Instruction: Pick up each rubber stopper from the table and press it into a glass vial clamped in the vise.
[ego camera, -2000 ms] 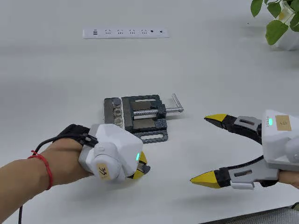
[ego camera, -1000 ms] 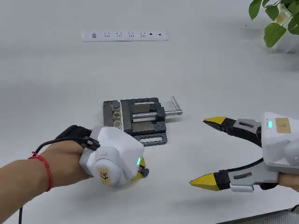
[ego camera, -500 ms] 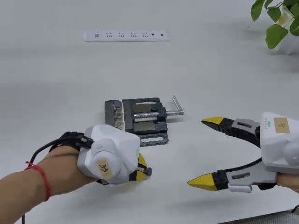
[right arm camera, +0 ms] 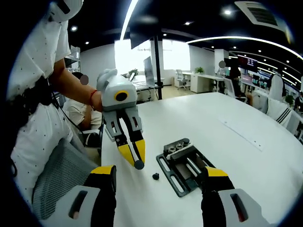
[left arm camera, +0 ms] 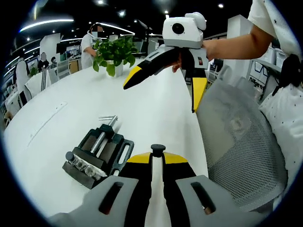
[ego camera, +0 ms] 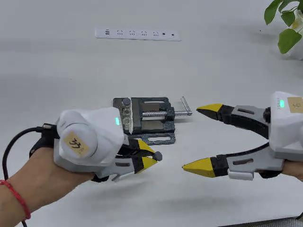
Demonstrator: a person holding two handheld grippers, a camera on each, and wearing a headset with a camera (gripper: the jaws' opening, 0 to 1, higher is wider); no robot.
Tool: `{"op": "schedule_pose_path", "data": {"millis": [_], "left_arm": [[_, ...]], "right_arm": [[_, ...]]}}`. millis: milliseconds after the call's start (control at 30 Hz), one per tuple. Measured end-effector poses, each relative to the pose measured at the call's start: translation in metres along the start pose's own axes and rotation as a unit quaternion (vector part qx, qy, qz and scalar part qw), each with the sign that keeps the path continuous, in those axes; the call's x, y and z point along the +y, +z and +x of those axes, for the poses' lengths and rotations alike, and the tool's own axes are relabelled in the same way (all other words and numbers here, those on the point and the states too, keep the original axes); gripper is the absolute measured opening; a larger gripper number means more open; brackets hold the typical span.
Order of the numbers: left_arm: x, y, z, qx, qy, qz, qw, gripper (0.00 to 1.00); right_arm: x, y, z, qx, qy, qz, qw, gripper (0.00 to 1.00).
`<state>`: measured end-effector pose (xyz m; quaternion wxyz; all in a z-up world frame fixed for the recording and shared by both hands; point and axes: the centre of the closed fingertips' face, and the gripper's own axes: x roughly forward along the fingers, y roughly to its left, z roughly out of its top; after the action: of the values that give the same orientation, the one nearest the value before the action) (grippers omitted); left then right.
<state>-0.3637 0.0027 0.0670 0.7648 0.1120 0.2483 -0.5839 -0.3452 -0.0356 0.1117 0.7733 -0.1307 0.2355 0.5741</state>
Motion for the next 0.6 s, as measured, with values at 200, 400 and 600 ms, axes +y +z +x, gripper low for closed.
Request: {"op": "schedule_pose_path", "data": {"millis": [200, 400, 600], "left_arm": [[0.004, 0.012, -0.019, -0.023, 0.016, -0.011, 0.9995, 0.04], [0.001, 0.029, -0.033, -0.043, 0.028, -0.021, 0.9985, 0.04], [-0.001, 0.038, -0.041, -0.056, 0.038, -0.026, 0.9974, 0.04]], "right_arm": [[0.013, 0.023, 0.009, 0.02, 0.045, -0.011, 0.9987, 0.61], [0.026, 0.038, 0.02, 0.047, 0.099, -0.044, 0.993, 0.46], [0.037, 0.047, 0.028, 0.069, 0.132, -0.069, 0.9865, 0.31]]}}
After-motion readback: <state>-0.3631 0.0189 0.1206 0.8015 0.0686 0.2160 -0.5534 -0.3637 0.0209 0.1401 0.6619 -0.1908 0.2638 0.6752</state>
